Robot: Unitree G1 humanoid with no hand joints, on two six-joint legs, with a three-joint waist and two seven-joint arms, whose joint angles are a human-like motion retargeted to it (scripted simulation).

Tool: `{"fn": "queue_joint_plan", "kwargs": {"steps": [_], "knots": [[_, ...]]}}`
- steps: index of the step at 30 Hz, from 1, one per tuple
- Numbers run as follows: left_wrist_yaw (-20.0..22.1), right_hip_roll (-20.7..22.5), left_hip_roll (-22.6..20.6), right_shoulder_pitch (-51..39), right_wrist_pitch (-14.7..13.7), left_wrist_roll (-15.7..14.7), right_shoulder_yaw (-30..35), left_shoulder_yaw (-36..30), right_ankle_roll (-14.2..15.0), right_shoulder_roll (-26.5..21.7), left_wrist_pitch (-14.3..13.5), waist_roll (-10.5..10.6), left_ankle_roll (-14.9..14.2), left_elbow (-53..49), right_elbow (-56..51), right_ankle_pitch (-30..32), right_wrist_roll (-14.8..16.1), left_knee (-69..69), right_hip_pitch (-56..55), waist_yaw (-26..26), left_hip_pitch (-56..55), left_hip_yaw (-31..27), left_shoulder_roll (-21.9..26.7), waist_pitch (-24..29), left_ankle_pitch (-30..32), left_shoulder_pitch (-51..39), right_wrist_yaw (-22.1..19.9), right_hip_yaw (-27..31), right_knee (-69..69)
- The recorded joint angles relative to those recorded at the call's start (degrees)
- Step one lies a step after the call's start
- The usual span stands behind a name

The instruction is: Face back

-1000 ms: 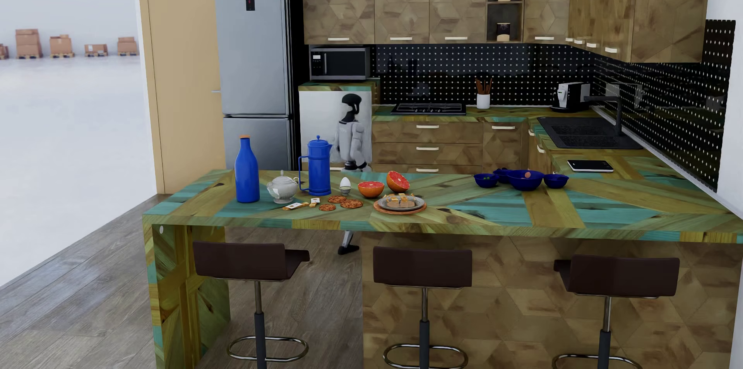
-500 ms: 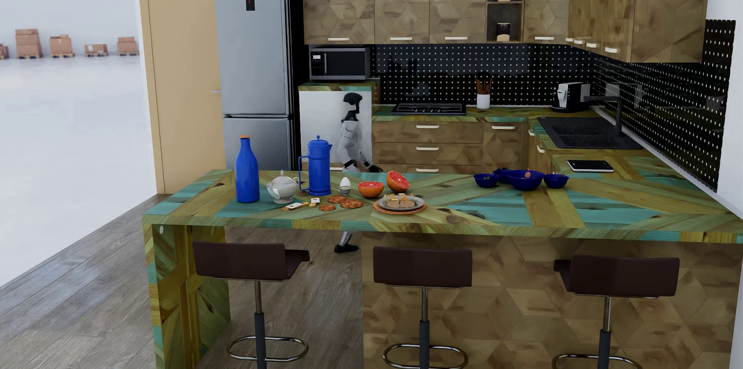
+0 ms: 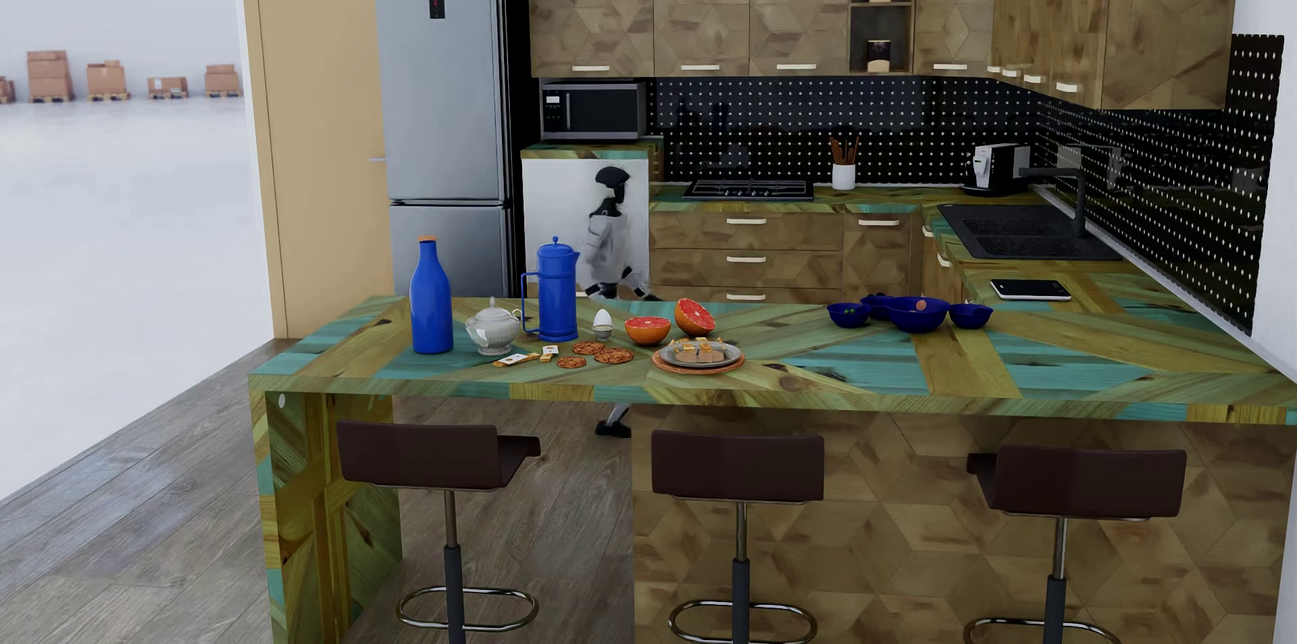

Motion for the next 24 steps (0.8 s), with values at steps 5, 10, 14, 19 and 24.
{"fn": "queue_joint_plan", "kwargs": {"steps": [5,10,14,19,24], "knots": [[0.1,-6.7,0.8,-1.9,-2.2,-2.9,1.1,-1.5,4.8,-1.8,0.2,-3.6,-1.8,-0.6,0.2,-22.8,-2.8,-2.9,4.8,0.5,3.7,7.9,2.5,-3.4,-3.7,-2.8,-3.3,-5.3,19.2],[3.7,0.8,2.0,-0.2,1.3,-6.6,-1.2,-0.5,-3.1,0.2,-4.6,1.9,-7.8,-1.2,0.1,-10.9,-0.3,-6.2,6.0,-5.1,6.4,3.6,0.2,-1.8,-1.2,-1.5,1.1,-0.5,10.1],[2.1,3.6,0.4,1.1,2.6,-2.8,-2.2,-0.2,-4.4,0.5,-3.3,3.6,-0.7,1.7,2.3,-9.2,4.0,-12.3,4.8,-5.7,7.1,1.6,1.7,0.2,-1.0,0.3,-2.8,2.2,4.0],[1.7,1.0,-1.0,-3.9,6.9,-1.3,-0.5,0.7,-4.3,-1.3,-3.1,-0.1,-10.9,2.4,1.9,-9.7,-3.4,0.5,3.8,3.0,-0.5,-0.1,-1.8,0.1,1.7,0.3,0.1,-3.1,9.3],[1.3,-3.3,-1.6,-3.4,-2.3,-2.6,0.7,0.8,-6.9,0.1,-0.3,-2.5,-2.6,2.9,0.0,-22.3,-1.3,-8.7,7.1,-0.9,3.2,6.6,2.7,-0.9,0.8,0.4,0.6,-5.2,15.4]]}}
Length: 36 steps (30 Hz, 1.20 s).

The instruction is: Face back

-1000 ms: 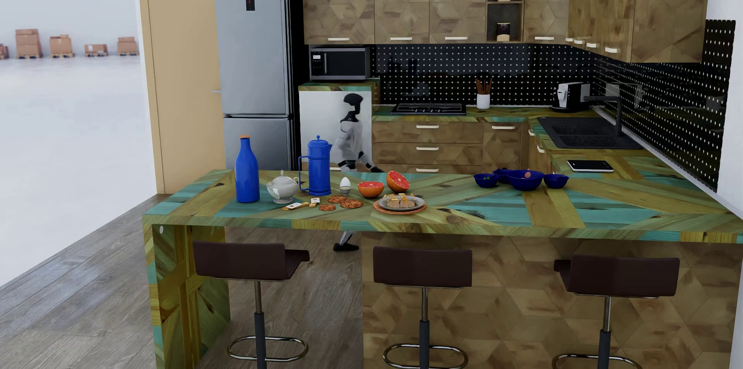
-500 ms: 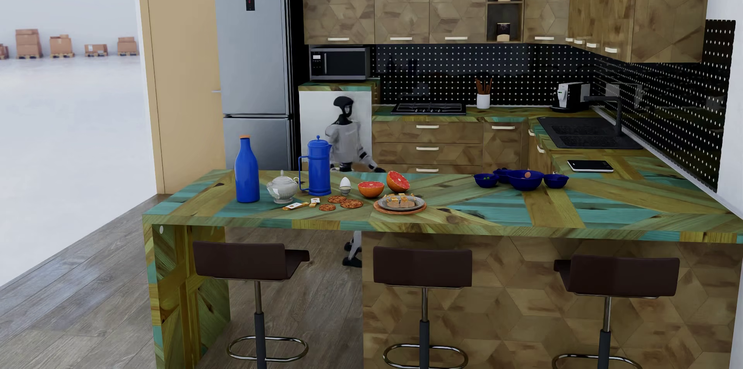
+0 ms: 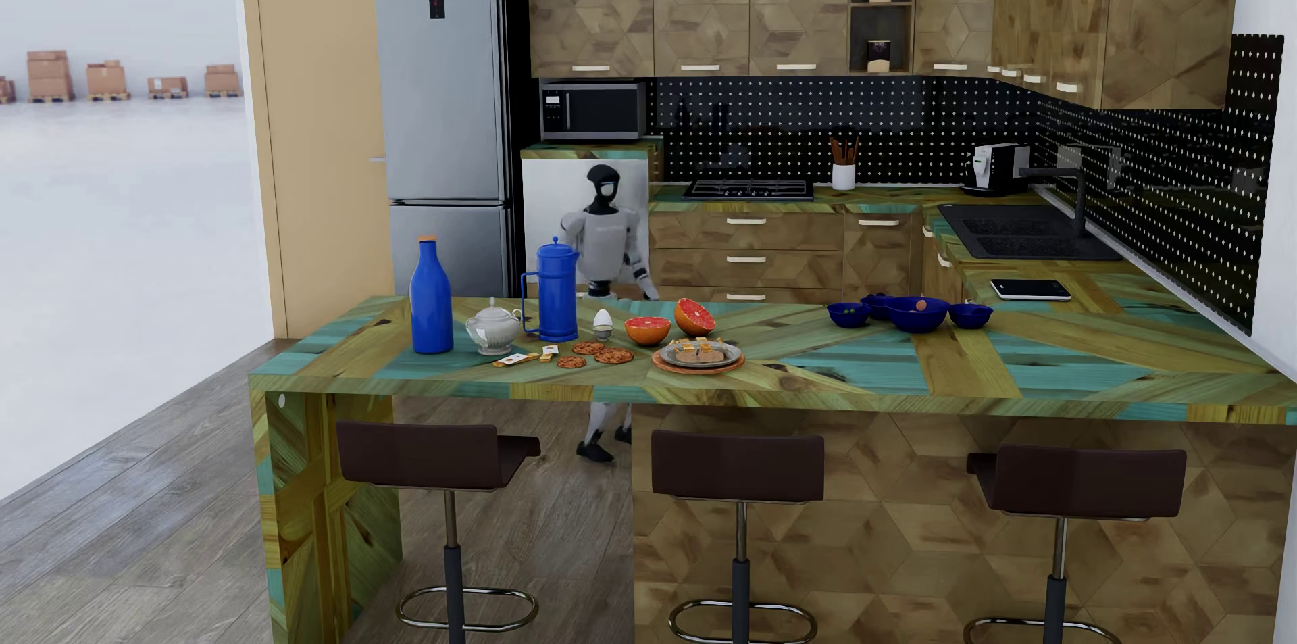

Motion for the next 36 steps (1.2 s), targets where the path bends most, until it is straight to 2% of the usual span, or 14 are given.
{"fn": "queue_joint_plan", "kwargs": {"steps": [1,2,5,10,12,16,17,18,21,23,25,28,32,36], "knots": [[1.2,-1.3,1.0,0.2,-0.4,-0.3,0.0,-0.8,8.6,-1.6,-0.2,0.1,1.5,0.1,2.0,4.2,0.0,2.5,1.0,1.3,-1.0,0.9,-1.6,-0.8,-1.6,-2.0,1.0,0.4,-3.1],[2.5,0.2,2.2,0.4,0.1,-0.4,-1.6,-2.1,5.5,-1.4,-1.3,1.3,0.4,-1.0,1.8,7.1,0.4,4.1,0.7,1.3,-1.8,0.4,-3.0,-1.4,-2.6,-2.3,1.5,0.4,-4.3],[3.4,1.7,3.0,-0.8,5.0,-1.5,-0.7,-1.2,5.4,1.3,-4.9,0.6,-0.3,-3.3,-0.8,10.4,1.9,-0.1,1.7,-4.1,1.4,2.2,-1.9,-1.4,-0.6,0.8,1.5,3.3,-8.4],[-1.6,5.8,3.8,2.4,8.1,-2.9,-1.0,-2.2,5.1,0.3,-1.7,3.1,-1.9,-3.6,0.9,14.9,1.9,-2.8,1.4,-6.1,2.8,-2.2,-3.6,0.6,-1.1,-2.0,-2.8,6.2,-13.5],[-3.9,2.7,3.9,2.3,9.1,-1.2,-0.9,-2.0,4.3,0.8,-1.7,1.4,-2.2,-3.0,-0.1,14.0,1.1,-4.6,1.2,-6.9,4.7,-0.5,-2.3,1.0,0.7,-0.8,-2.3,3.3,-14.2],[-5.9,3.6,5.0,3.0,9.0,2.5,-1.1,-1.6,4.7,1.4,-0.8,1.6,-4.3,-1.6,0.3,12.6,-3.0,-5.6,-1.1,-6.0,5.9,-1.9,-1.9,-0.1,-1.6,-0.9,-2.4,2.9,-13.4],[-6.1,2.0,4.8,1.9,9.1,2.3,-0.9,-1.7,2.0,0.2,-0.6,0.6,-3.1,-2.8,0.3,10.8,-2.9,-6.1,-1.7,-6.1,6.8,-0.4,-1.3,-0.2,-1.4,-0.5,-2.8,1.7,-12.0],[-5.6,2.2,5.0,0.7,8.6,1.5,-0.6,-1.3,4.3,-0.3,-0.6,0.0,-3.5,-4.7,0.9,16.7,-2.3,0.8,-1.0,-4.5,4.0,-0.4,-1.3,0.6,1.3,-0.8,-3.0,2.8,-13.9],[-3.7,5.5,3.1,3.9,5.3,-0.1,-2.3,0.1,5.0,1.1,-2.7,3.2,-2.3,-1.7,0.5,21.3,1.0,-2.9,-0.8,-2.5,-0.3,-6.4,-1.9,0.1,1.8,0.7,-3.1,5.4,-18.2],[-2.2,2.4,3.6,2.9,5.9,-1.1,-0.4,-1.1,2.3,1.3,-1.9,1.8,-5.5,-0.7,0.0,14.5,-0.3,-5.9,-2.0,-5.4,3.2,-2.7,-0.5,0.9,2.4,1.0,-5.0,2.7,-13.9],[-0.6,-0.1,4.2,0.5,7.1,-0.7,-0.5,-0.7,5.4,-1.4,-1.6,0.6,-2.7,-2.7,1.9,11.8,-1.5,-0.5,-4.8,-2.8,2.3,-0.4,-1.4,0.9,0.1,-1.5,-2.2,1.1,-7.8],[-0.1,5.3,0.8,1.5,5.3,1.2,-1.7,-0.9,5.2,-0.4,-3.7,5.6,-1.6,-1.8,0.3,19.0,0.2,1.6,-6.0,0.4,-1.9,-7.2,-2.0,-0.6,-2.0,1.8,-0.9,3.8,-13.1],[-2.6,-1.4,2.2,2.0,3.8,0.4,-1.7,0.2,6.5,0.6,0.2,0.6,-1.9,-2.8,-1.7,-2.0,-1.2,-3.2,-3.5,-1.4,4.2,0.1,0.4,-0.2,-1.4,-3.0,-4.0,-2.2,4.2],[1.0,0.7,1.7,3.0,3.8,-1.5,1.0,-0.5,4.6,-2.2,-4.6,1.1,-3.1,-1.2,2.5,8.5,-5.7,16.0,0.3,4.7,-8.8,-4.7,-5.0,1.1,10.3,-4.3,0.9,2.2,-4.0]]}}
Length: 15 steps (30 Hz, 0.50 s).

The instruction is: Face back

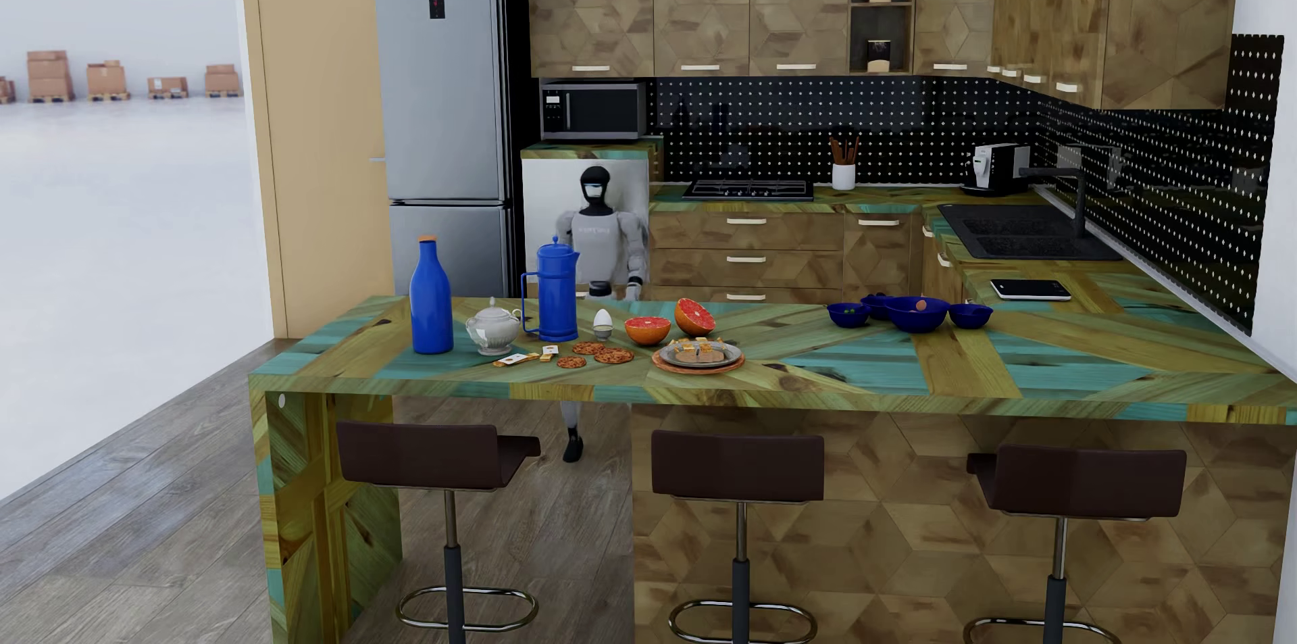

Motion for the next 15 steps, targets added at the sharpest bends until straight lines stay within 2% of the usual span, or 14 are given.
{"fn": "queue_joint_plan", "kwargs": {"steps": [1,2,3,4,5,7,9,10,11,12,13,14,15], "knots": [[-0.2,-0.1,-1.8,2.6,0.1,0.1,-2.1,2.0,0.1,1.1,-0.3,1.4,0.3,0.4,-2.4,0.5,-0.3,-8.8,1.1,2.2,-1.1,-1.4,0.5,0.5,-3.8,-0.7,0.1,-0.6,-1.2],[-0.8,0.2,-2.4,3.2,0.4,0.1,-2.6,2.9,0.2,1.3,-1.2,2.0,1.0,0.9,-4.3,0.2,-2.0,-18.8,1.1,4.1,-0.7,-2.0,2.9,0.1,-1.8,0.7,-0.6,-0.5,-0.7],[-1.0,0.1,-2.7,0.6,0.1,0.2,-1.8,1.9,0.2,0.7,-1.3,2.0,1.2,2.0,-3.7,0.0,-3.4,-21.2,1.2,4.7,0.1,-2.4,5.2,-0.7,4.0,1.9,-0.1,-0.7,-0.6],[-0.7,-0.2,-2.8,-2.5,-0.3,0.4,-1.0,2.0,0.2,0.0,-0.5,2.0,1.3,1.3,-3.3,0.4,-3.7,-22.3,1.6,5.5,0.4,-2.6,5.5,-1.3,4.5,3.0,0.9,-1.3,-1.6],[-0.1,-0.4,-2.6,-5.8,-0.5,0.7,-1.1,3.2,0.2,-0.1,0.2,1.6,0.6,0.5,-3.7,1.2,-3.2,-24.1,2.5,6.3,1.5,-2.0,5.4,-1.6,4.3,4.6,2.1,-1.2,-3.2],[0.6,-0.9,-2.7,-7.9,-2.3,0.7,-1.8,2.9,0.4,0.4,0.8,1.7,-0.6,0.4,-2.0,1.9,-0.3,-22.1,3.9,8.3,1.4,-1.6,3.3,-2.2,-3.7,4.7,3.8,-1.4,-5.1],[0.1,-0.7,-2.0,-8.6,-2.8,-0.2,-1.4,3.0,0.7,0.4,0.6,2.5,-1.8,0.8,-4.0,2.4,2.1,-24.9,5.4,7.5,3.0,-1.5,4.5,-2.0,2.9,5.8,4.8,-1.8,-6.5],[0.0,-0.7,-2.2,-8.4,-3.0,-0.9,-2.2,3.4,0.7,1.0,0.3,2.2,-0.7,1.8,-4.4,2.5,2.6,-26.7,5.3,7.2,3.6,-1.6,5.1,-2.1,6.5,5.2,4.6,-1.6,-6.4],[0.1,-0.8,-2.5,-8.2,-3.3,-1.4,-2.1,3.2,0.7,1.3,0.1,1.5,3.1,1.1,-2.7,2.6,2.6,-26.4,5.5,7.3,3.8,-1.4,5.1,-1.8,4.7,4.3,3.8,-1.5,-6.6],[0.1,-0.8,-2.6,-6.7,-2.9,-1.1,-2.6,3.5,0.8,0.9,-1.0,1.3,5.2,0.6,-3.3,2.8,1.8,-24.9,5.5,7.6,3.1,-1.3,4.5,-1.7,1.8,3.3,3.0,-1.4,-6.9],[0.0,-0.7,-2.5,-6.3,-2.2,-0.5,-2.0,3.2,0.8,0.4,-2.3,1.1,4.7,0.0,-2.9,3.0,1.1,-25.3,5.7,7.0,3.3,-1.5,4.2,-1.6,2.3,3.4,2.1,-1.6,-7.3],[-0.2,-0.6,-2.2,-6.8,-1.0,0.0,-1.9,2.2,0.8,0.7,-3.9,0.8,1.8,0.6,-2.1,3.3,0.6,-26.7,5.6,6.2,3.7,-1.3,4.6,-1.9,3.6,4.6,1.0,-1.4,-7.9],[-0.4,-0.6,-2.0,-6.6,0.3,0.4,-1.9,2.0,0.8,0.8,-3.3,0.6,-1.3,0.8,-2.8,3.5,0.5,-27.4,6.2,6.0,4.3,-1.5,3.7,-1.3,5.2,4.1,0.0,-1.5,-8.3]]}}
